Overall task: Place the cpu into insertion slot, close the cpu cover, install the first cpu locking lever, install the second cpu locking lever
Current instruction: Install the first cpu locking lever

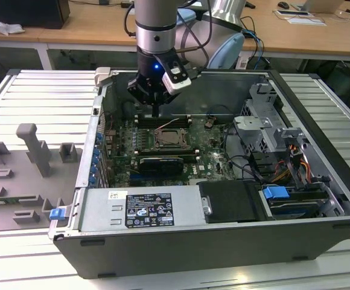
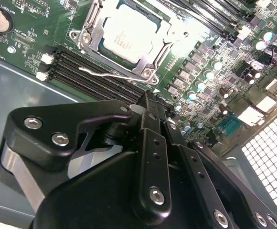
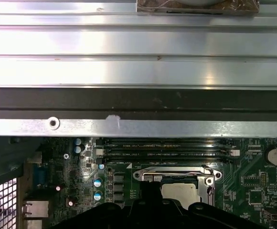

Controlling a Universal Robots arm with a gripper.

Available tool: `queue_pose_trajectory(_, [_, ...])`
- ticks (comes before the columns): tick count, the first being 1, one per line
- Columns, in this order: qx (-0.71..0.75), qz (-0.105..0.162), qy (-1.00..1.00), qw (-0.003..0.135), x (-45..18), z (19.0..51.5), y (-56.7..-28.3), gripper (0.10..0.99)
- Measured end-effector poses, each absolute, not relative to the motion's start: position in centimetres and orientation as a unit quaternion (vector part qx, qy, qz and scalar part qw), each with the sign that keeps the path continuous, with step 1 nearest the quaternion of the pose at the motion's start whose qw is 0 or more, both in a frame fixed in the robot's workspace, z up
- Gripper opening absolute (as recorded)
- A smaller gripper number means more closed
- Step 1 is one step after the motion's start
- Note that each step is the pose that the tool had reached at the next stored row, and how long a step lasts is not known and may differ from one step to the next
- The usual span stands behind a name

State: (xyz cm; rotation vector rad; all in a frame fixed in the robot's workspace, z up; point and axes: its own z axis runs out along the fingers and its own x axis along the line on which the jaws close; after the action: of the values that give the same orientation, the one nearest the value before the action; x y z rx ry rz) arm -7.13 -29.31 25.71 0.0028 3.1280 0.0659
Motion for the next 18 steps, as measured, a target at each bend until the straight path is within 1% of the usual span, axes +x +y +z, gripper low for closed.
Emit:
queue_pose_trajectory(2, [0.001, 0.028, 1.0, 0.007, -7.1, 25.7, -29.3, 0.106])
queue_pose_trajectory(5, [0.001, 0.048, 0.999, 0.007, -7.1, 25.6, -29.3, 0.106])
queue_pose_trajectory(18, [0.001, 0.049, 0.999, 0.008, -7.1, 24.5, -29.6, 0.106])
